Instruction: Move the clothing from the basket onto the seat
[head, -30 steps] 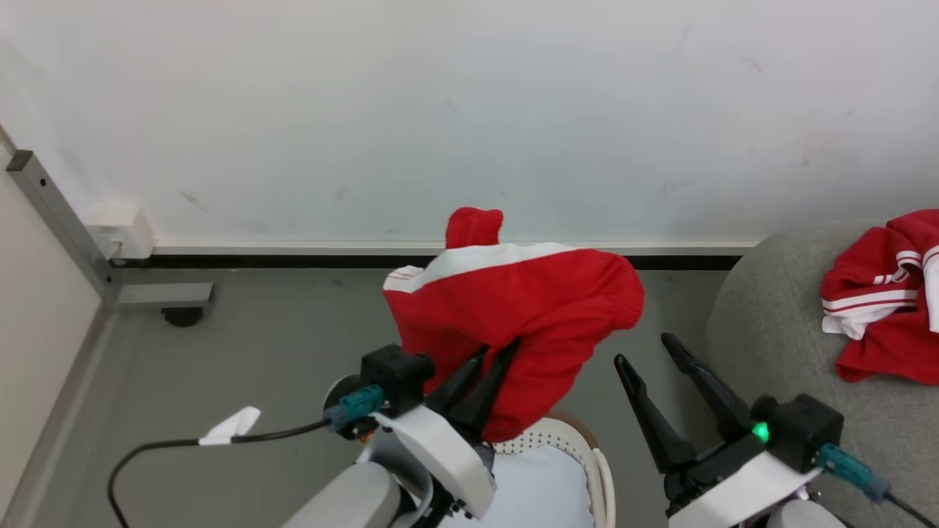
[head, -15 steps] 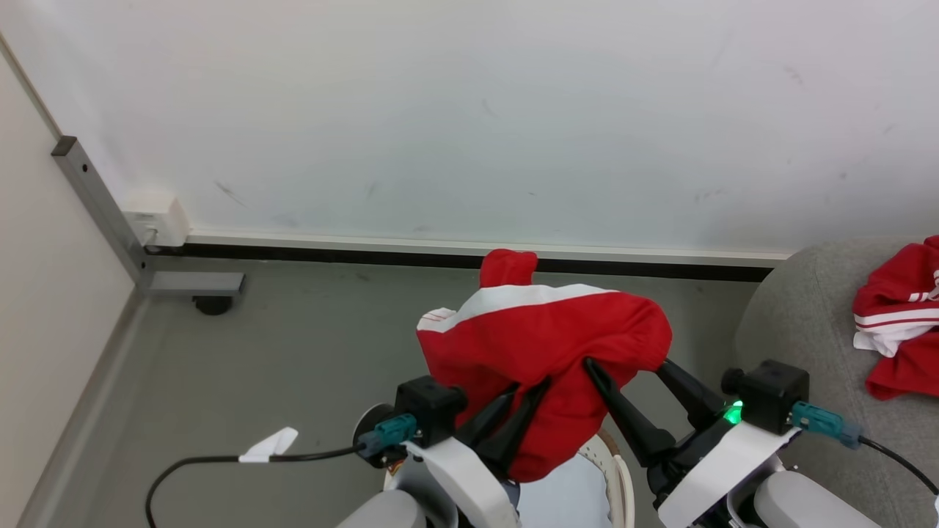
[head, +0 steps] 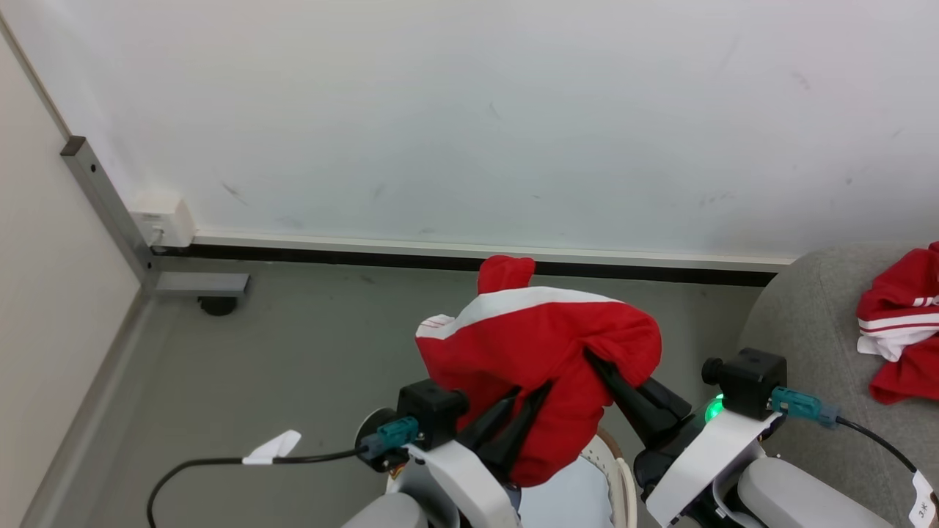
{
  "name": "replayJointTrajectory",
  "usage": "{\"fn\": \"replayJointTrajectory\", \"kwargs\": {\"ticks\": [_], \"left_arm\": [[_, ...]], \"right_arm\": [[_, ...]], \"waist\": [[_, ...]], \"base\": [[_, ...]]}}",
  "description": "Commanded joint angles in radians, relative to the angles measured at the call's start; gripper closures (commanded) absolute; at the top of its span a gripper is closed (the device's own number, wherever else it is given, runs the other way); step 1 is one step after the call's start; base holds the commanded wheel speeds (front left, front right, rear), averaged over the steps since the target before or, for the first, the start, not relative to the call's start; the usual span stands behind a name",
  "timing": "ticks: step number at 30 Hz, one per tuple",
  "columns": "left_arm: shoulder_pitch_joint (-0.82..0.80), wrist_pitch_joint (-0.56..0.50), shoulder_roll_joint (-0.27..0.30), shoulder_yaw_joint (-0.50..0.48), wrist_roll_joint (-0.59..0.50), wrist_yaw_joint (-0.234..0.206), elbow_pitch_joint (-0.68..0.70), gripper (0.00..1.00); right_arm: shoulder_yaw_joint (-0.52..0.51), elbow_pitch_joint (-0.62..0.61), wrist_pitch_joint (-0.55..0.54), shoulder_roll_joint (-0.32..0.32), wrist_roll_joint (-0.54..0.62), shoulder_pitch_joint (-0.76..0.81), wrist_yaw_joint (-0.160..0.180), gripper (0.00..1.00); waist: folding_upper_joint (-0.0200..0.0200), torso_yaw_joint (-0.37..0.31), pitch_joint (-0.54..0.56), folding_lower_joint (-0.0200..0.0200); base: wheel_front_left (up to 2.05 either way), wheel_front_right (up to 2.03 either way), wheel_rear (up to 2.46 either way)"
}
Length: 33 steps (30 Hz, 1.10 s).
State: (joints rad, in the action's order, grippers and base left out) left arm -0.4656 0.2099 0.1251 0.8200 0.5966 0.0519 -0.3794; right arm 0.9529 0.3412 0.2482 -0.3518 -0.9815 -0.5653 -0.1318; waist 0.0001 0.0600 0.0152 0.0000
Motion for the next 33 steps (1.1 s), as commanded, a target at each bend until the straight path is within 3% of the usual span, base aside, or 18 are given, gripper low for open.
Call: {"fn": "replayJointTrajectory", "kwargs": {"ticks": [1, 19, 20, 21, 22, 23, 24, 33], "left_arm": [[0.009, 0.005, 0.003, -0.002, 0.014, -0.004, 0.000, 1.00], [0.013, 0.017, 0.013, -0.005, 0.021, -0.019, 0.014, 1.00], [0.015, 0.016, 0.013, -0.005, 0.021, -0.021, 0.015, 0.91], [0.017, 0.018, 0.014, -0.006, 0.021, -0.023, 0.016, 0.67], [0.018, 0.020, 0.015, -0.005, 0.021, -0.023, 0.017, 0.51], [0.019, 0.020, 0.016, -0.003, 0.023, -0.019, 0.017, 0.22], [0.020, 0.019, 0.017, -0.001, 0.023, -0.016, 0.018, 0.02], [0.031, 0.020, 0.025, 0.001, 0.029, -0.022, 0.029, 0.00]], "right_arm": [[0.005, 0.008, 0.010, -0.006, -0.009, -0.013, 0.002, 1.00], [-0.025, -0.002, 0.018, -0.015, 0.012, 0.013, 0.002, 1.00], [-0.030, -0.004, 0.018, -0.017, 0.016, 0.017, 0.002, 1.00], [-0.035, -0.006, 0.018, -0.019, 0.019, 0.021, 0.002, 1.00], [-0.040, -0.008, 0.018, -0.021, 0.021, 0.023, 0.002, 1.00], [-0.045, -0.010, 0.017, -0.022, 0.026, 0.026, 0.002, 1.00], [-0.050, -0.013, 0.017, -0.023, 0.029, 0.030, 0.002, 1.00], [-0.080, -0.027, 0.017, -0.048, 0.049, 0.041, 0.002, 1.00]], "waist": [[-0.0001, -0.003, 0.000, 0.0000], [-0.0001, -0.032, 0.006, 0.0000], [-0.0001, -0.035, 0.007, 0.0000], [-0.0001, -0.038, 0.008, 0.0000], [-0.0001, -0.041, 0.009, 0.0000], [-0.0001, -0.044, 0.010, 0.0000], [-0.0001, -0.048, 0.011, 0.0000], [-0.0001, -0.114, 0.010, 0.0000]], "base": [[0.00, 0.00, 0.00], [0.00, 0.00, 0.00], [0.00, 0.00, 0.00], [0.00, 0.00, 0.00], [0.00, 0.00, 0.00], [0.00, 0.00, 0.00], [0.00, 0.00, 0.00], [0.00, 0.00, 0.00]]}}
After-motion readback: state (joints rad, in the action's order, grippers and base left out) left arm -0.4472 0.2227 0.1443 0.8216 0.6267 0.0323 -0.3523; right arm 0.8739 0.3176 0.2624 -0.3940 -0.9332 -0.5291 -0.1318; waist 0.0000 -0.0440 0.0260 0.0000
